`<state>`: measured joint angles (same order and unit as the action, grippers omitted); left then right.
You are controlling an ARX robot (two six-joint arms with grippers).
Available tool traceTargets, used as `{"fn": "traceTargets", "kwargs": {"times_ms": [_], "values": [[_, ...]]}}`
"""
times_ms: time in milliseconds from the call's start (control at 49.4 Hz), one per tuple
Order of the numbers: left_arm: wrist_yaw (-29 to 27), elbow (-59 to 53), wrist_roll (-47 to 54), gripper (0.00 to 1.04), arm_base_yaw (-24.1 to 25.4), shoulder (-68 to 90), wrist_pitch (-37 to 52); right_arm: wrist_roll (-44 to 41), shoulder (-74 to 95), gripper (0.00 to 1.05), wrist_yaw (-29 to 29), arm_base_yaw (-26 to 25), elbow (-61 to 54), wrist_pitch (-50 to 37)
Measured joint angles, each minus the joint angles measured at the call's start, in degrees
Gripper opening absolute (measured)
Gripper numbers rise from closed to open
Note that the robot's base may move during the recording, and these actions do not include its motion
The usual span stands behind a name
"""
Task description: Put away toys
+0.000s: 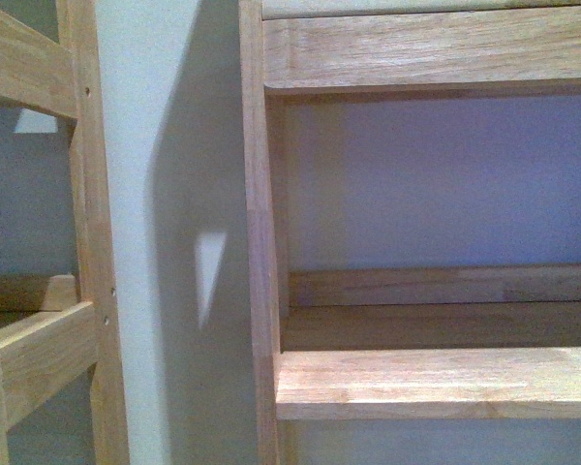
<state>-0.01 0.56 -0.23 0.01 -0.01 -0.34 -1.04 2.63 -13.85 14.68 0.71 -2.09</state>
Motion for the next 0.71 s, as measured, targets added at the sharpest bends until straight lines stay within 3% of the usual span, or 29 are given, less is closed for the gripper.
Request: {"fn": "traceTargets", "kwargs": {"times_ms": [263,324,425,708], "values": [[0.0,0.0,0.0,0.99,0.0,0.0,0.0,0.2,-1.4,0.28,4.9,-5.1,0.0,1.2],[0.0,0.0,0.0,0.99,0.0,0.0,0.0,0.2,-1.9,0.18,11.0,-9.4,0.0,1.9],[0.0,0.0,0.0,0.99,0.0,0.0,0.0,0.3,-2.1,0.04,12.9,-13.7,0.0,2.0],[0.0,0.0,0.0,0.99,0.0,0.0,0.0,0.4,-2.2,0.04,13.7,-14.4,0.0,2.0]]}}
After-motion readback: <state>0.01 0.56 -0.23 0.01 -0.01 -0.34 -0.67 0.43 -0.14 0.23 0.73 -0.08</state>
